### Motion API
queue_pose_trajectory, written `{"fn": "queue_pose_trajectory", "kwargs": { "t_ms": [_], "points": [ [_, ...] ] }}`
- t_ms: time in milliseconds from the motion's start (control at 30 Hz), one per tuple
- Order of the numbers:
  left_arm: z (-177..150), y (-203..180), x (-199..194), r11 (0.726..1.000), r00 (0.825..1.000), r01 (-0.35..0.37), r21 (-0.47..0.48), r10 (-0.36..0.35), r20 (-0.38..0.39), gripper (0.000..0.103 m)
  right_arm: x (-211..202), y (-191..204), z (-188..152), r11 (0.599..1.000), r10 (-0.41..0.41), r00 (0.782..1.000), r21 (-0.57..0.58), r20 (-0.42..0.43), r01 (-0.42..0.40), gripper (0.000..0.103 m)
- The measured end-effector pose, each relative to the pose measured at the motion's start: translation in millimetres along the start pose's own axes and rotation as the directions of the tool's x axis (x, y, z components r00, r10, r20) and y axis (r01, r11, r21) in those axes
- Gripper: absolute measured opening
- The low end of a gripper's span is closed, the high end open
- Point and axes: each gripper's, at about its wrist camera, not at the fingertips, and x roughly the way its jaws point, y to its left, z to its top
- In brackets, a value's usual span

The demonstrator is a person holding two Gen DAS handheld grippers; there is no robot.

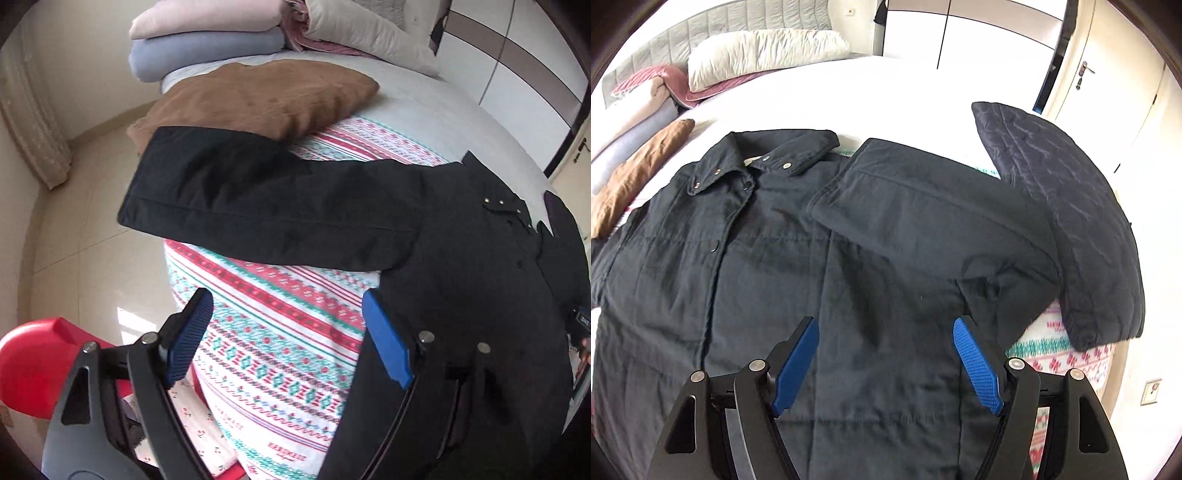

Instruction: Fold large clothes

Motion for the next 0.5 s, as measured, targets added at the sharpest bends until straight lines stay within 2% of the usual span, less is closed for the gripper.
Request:
{"fn": "queue_pose_trajectory", "kwargs": {
  "t_ms": [67, 133, 233, 367, 400, 433, 467, 500],
  "points": [
    [-3, -35, 7, 0.996, 0.996, 0.078, 0.05, -0.076, -0.042, 0.083, 21, 10, 14, 0.998, -0.031, 1.0, -0.047, 0.0, 0.031, 0.076],
    [-13, -67, 10, 0.985, 0.99, 0.13, 0.116, -0.122, -0.075, 0.083, 42, 22, 25, 0.994, -0.052, 0.999, -0.101, -0.003, 0.052, 0.076],
    [-26, -109, 19, 0.966, 0.987, 0.147, 0.212, -0.128, -0.101, 0.083, 72, 41, 41, 0.981, -0.089, 0.996, -0.171, 0.011, 0.089, 0.075],
    [-48, -149, 24, 0.936, 0.982, 0.186, 0.299, -0.169, -0.081, 0.083, 103, 53, 53, 0.971, -0.134, 0.989, -0.194, 0.058, 0.143, 0.072],
    [-52, -154, 28, 0.931, 0.98, 0.198, 0.305, -0.181, -0.084, 0.083, 106, 51, 56, 0.968, -0.158, 0.985, -0.185, 0.076, 0.17, 0.059],
    [-56, -159, 33, 0.929, 0.978, 0.207, 0.307, -0.187, -0.095, 0.083, 109, 47, 60, 0.971, -0.153, 0.986, -0.172, 0.071, 0.164, 0.032],
    [-60, -164, 36, 0.927, 0.975, 0.216, 0.307, -0.189, -0.114, 0.083, 109, 41, 63, 0.979, -0.129, 0.99, -0.149, 0.063, 0.138, 0.021],
    [-64, -166, 40, 0.925, 0.973, 0.223, 0.307, -0.19, -0.134, 0.083, 104, 34, 66, 0.985, -0.114, 0.991, -0.124, 0.069, 0.122, 0.014]
  ]
}}
